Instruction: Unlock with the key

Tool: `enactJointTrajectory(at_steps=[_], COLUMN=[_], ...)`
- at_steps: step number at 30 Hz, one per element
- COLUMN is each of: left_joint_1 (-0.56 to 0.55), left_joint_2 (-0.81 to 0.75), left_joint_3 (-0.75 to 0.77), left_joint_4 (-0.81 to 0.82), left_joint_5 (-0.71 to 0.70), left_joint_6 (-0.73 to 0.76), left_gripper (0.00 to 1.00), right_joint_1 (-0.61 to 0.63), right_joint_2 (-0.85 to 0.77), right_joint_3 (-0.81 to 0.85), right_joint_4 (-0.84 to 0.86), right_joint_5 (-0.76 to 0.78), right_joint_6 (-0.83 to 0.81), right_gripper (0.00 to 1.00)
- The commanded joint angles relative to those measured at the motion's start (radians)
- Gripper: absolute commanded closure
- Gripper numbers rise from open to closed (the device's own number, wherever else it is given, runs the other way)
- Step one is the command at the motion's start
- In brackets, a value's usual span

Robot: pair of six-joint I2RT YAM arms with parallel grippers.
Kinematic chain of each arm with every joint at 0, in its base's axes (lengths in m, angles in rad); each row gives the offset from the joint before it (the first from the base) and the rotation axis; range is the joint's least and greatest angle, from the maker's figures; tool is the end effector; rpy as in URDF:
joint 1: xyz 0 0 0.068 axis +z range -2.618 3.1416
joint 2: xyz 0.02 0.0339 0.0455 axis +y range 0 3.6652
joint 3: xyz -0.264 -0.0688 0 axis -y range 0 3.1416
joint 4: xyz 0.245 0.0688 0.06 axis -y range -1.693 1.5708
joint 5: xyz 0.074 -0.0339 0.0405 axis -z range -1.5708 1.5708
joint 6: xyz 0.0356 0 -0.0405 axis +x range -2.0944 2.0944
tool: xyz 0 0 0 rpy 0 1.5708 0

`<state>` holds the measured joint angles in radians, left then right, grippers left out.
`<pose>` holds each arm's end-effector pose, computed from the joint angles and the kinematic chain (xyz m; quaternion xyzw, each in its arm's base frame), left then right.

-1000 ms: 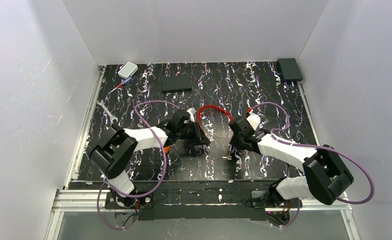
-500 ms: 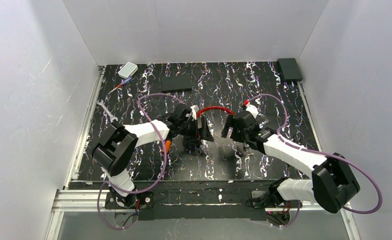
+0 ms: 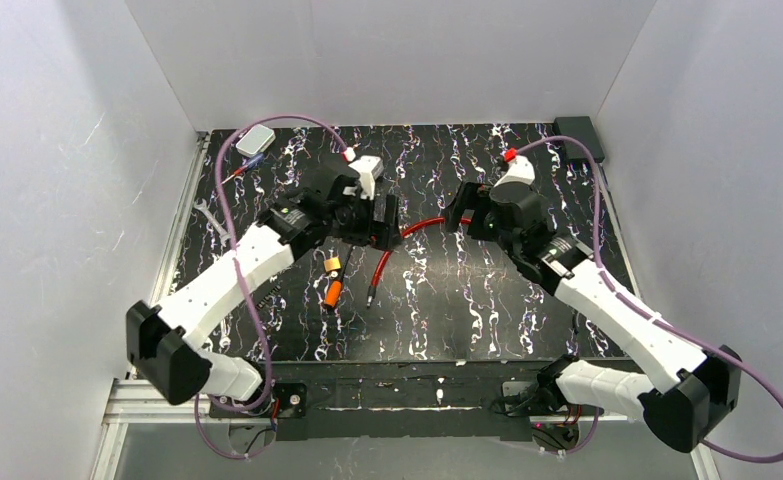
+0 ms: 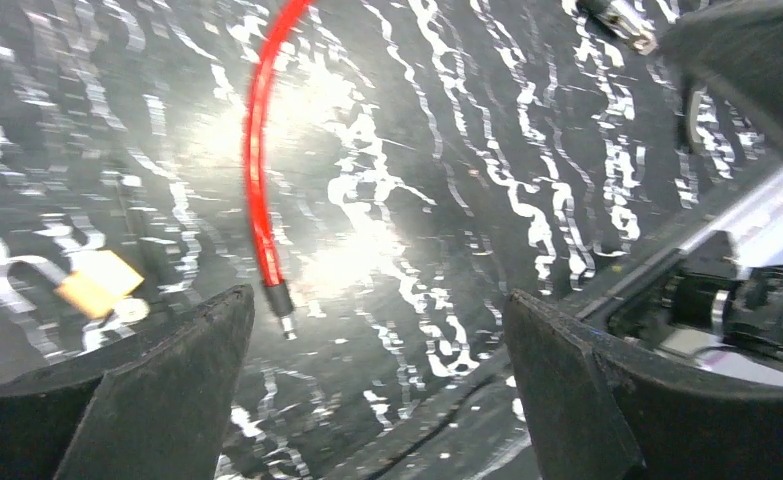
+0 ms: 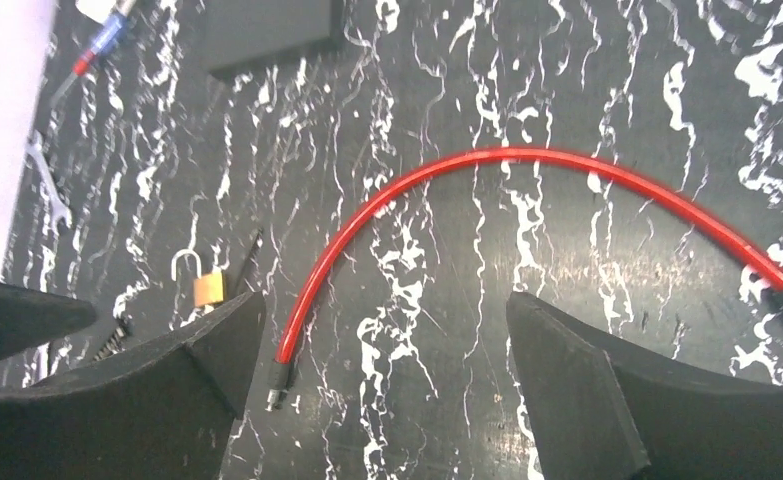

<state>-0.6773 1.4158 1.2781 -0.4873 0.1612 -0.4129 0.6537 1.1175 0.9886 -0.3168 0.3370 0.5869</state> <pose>0.2447 -0.2042 0.3363 0.1533 0.8748 -0.2967 0.3510 0.2073 0.1440 0.3325 0.0615 0.8364 0.1902 0.5103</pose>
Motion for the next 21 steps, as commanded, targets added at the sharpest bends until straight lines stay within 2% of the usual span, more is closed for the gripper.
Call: enactJointTrajectory(at_steps=[1,5,10,12,13,14,15,17,19,21], left_joint_1=[0.004,0.005,0.005,0.004,0.004,0.004,0.005,0.004,0.002,0.002], left_joint_2=[-0.1,-0.173,-0.285,-0.371,-0.474,-0.639,-0.919,-0.929,-0.868,-0.872], left_joint_3=[0.065,0.032,-0.083,-0.168,-0.234,-0.327,-0.575,-0.557,-0.502,-0.514], left_joint_4=[-0.221,-0.201,-0.044,0.068,0.196,0.356,0.608,0.56,0.468,0.465], left_joint_5=[-0.258,-0.365,-0.407,-0.428,-0.494,-0.476,-0.303,-0.447,-0.601,-0.575], left_joint_6=[0.204,0.265,0.328,0.319,0.239,0.245,0.44,0.445,0.451,0.468], left_gripper=[0.07,0.03,0.02,0.04,0.02,0.02,0.02,0.02,0.02,0.02], right_joint_1=[-0.005,-0.005,-0.005,-0.005,-0.005,-0.005,-0.006,-0.005,-0.005,-0.005], right_joint_2=[-0.06,-0.101,-0.131,-0.161,-0.197,-0.238,-0.314,-0.349,-0.36,-0.328], right_joint_3=[0.058,0.041,0.017,-0.004,-0.034,-0.064,-0.14,-0.187,-0.219,-0.212], right_joint_4=[-0.052,-0.055,-0.056,-0.059,-0.045,-0.042,-0.019,0.011,0.051,0.056], right_joint_5=[0.071,0.082,0.066,0.057,0.055,0.07,0.1,0.114,0.115,0.117], right_joint_6=[-0.044,-0.02,-0.01,-0.01,-0.008,0.011,0.057,0.073,0.085,0.094], right_gripper=[0.02,0.02,0.02,0.02,0.02,0.02,0.02,0.02,0.02,0.02])
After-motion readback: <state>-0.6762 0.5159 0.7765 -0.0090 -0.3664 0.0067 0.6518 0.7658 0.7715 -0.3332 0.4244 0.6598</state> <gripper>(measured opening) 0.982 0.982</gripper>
